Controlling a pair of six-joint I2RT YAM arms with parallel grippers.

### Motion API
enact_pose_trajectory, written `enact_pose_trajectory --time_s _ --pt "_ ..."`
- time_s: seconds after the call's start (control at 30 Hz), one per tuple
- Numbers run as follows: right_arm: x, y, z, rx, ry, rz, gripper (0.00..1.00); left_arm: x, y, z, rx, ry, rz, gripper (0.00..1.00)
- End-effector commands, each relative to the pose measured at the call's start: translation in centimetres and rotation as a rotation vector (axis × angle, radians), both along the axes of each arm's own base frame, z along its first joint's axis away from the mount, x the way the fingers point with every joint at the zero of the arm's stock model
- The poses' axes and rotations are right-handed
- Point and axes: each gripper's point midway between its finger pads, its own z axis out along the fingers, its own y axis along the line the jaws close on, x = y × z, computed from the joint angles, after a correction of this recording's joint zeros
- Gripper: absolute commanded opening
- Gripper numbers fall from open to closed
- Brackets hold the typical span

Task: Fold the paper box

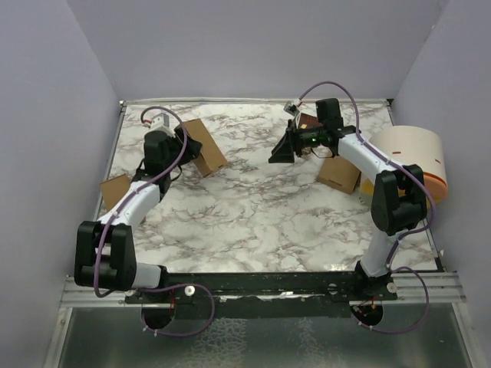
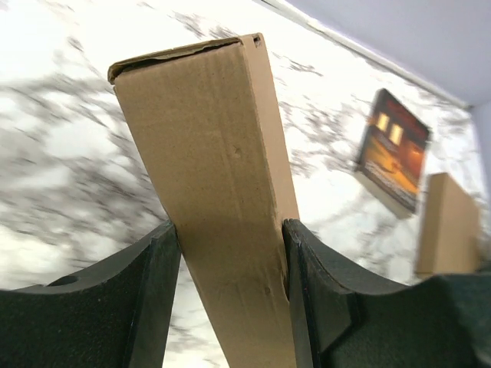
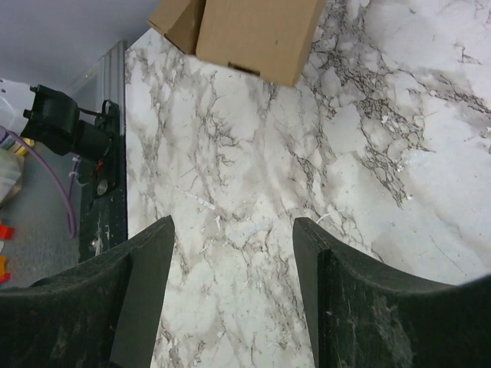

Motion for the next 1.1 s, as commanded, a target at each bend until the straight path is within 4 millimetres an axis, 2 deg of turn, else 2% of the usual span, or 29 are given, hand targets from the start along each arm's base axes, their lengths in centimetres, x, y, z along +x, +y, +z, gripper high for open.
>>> enact_pose_trajectory --time_s 0.0,0.17,0.33,0.4,0.47,0.6,0.73,0.83,0.87,0.9,1.0,1.07 --pt "-0.1 -0.5 0.0 -0.006 -0.017 -0.012 0.64 -0.7 5.1 -1.8 0.341 0.206 -0.033 0.26" --pt "-0.2 -0.5 -0.1 -0.003 -0.013 -0.007 0.64 1.1 10.8 -1.3 0.691 0.356 0.023 0.24" --pt "-0.4 -0.4 -0.2 0.001 -0.009 0.000 0.64 3.1 15.8 1.9 0.967 0.401 0.160 0.23" --pt "-0.4 -0.4 -0.2 0.003 -0.007 0.002 0.63 3.5 17.2 2.3 1.056 0.428 0.195 0.23" --pt "-0.4 -0.4 -0.2 0.004 -0.007 0.004 0.64 4.0 18.6 1.3 1.139 0.491 0.231 0.20" --pt "-0.5 -0.4 -0.4 0.008 0.005 0.010 0.64 4.5 20.5 0.0 1.249 0.591 0.308 0.17" --pt "-0.5 -0.3 -0.6 0.007 0.011 0.010 0.64 5.0 20.9 -1.2 1.322 0.654 0.341 0.17" --pt "-0.5 -0.3 -0.6 0.008 0.010 0.011 0.64 5.3 21.1 -1.1 1.397 0.675 0.395 0.19" --pt "-0.5 -0.3 -0.6 0.008 0.010 0.011 0.64 5.4 21.0 -1.1 1.413 0.678 0.399 0.24" --pt "-0.5 -0.3 -0.6 0.008 0.012 0.012 0.64 5.5 20.8 -1.2 1.421 0.679 0.397 0.34" --pt "-0.5 -0.3 -0.8 0.009 0.017 0.013 0.64 5.8 20.3 -1.9 1.427 0.681 0.368 0.71" --pt "-0.5 -0.3 -0.9 0.008 0.018 0.014 0.64 5.9 19.9 -2.5 1.430 0.685 0.354 0.82"
